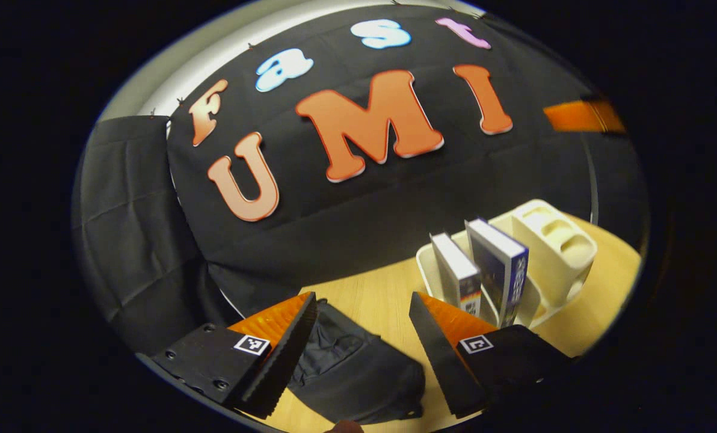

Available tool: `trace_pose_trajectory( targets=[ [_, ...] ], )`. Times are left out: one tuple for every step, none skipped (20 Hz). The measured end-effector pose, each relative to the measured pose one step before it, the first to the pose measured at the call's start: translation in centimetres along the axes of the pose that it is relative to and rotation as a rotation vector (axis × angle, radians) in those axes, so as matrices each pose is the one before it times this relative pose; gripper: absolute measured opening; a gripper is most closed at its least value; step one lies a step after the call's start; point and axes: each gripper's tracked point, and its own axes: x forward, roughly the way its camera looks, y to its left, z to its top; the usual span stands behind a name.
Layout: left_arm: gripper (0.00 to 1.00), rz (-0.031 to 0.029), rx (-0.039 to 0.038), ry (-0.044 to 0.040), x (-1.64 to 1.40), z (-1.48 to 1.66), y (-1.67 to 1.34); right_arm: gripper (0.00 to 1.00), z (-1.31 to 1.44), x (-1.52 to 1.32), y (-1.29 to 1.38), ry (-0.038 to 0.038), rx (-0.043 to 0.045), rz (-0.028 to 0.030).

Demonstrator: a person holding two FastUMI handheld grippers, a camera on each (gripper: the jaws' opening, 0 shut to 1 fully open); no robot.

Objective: Open the schoolbag, grab two books from the bookshelf and put them into the schoolbag.

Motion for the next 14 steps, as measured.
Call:
trace_pose_trajectory(
  targets=[
    [0.98,-0.00052,0.04223,0.02811,0.222,-1.079,0.03,0.94,-0.334,0.218,-0.392,0.00563,-0.0005,-0.00663],
    [0.98,0.00151,0.04811,0.02831,0.293,-1.473,-0.415,0.94,-0.23,0.095,-0.331,0.00305,-0.00176,-0.00637],
    [0.98,0.00408,0.05826,0.02479,0.32,-1.203,-0.396,0.94,-0.294,0.208,-0.29,0.00603,-0.00309,-0.00667],
    [0.98,-0.00276,0.05408,0.0128,0.2,-0.967,-0.666,0.94,-0.39,0.17,-0.276,0.00754,-0.00101,-0.00264],
    [0.98,-0.00475,0.05007,0.01765,0.233,-1.21,-0.834,0.94,-0.455,0.019,-0.434,0.00718,-0.00108,-0.00426],
    [0.98,-0.00972,0.03974,0.01543,0.292,-1.16,-1.071,0.94,-0.426,0.076,-0.216,0.01095,0.00138,-0.0032],
    [0.98,-0.0109,0.03528,0.01974,-0.064,-1.213,-1.179,0.94,-0.439,0.295,-0.165,0.00959,0.00072,-0.00165],
    [0.97,-0.00968,0.02878,0.01831,0.146,-1.098,-0.768,0.94,-0.41,0.156,-0.245,0.01034,-0.00155,-0.00322],
    [0.97,-0.01345,0.02914,0.02173,0.278,-1.123,-1.098,0.94,-0.358,0.265,-0.085,0.00662,-0.00254,-0.00002],
    [0.98,-0.0007,0.02906,0.02072,0.251,-1.218,-0.787,0.94,-0.299,0.257,-0.068,0.00594,-0.00473,-0.00281],
    [0.97,-0.00767,0.0272,0.01271,0.466,-0.8,-0.715,0.94,-0.339,0.05,-0.229,0.00768,-0.00178,0.00138],
    [0.98,-0.0085,0.02773,0.0206,0.436,-0.758,-0.611,0.94,-0.213,0.138,0.028,0.00469,-0.00091,0.00139],
    [0.97,-0.00639,0.02575,0.01706,0.627,-0.661,-0.533,0.94,-0.185,0.148,-0.044,0.00572,0.00058,0.00052],
    [0.98,-0.00237,0.02077,0.01278,0.322,-0.658,-0.398,0.94,-0.136,0.121,0.006,0.00424,0.0008,0.00234]
  ],
)
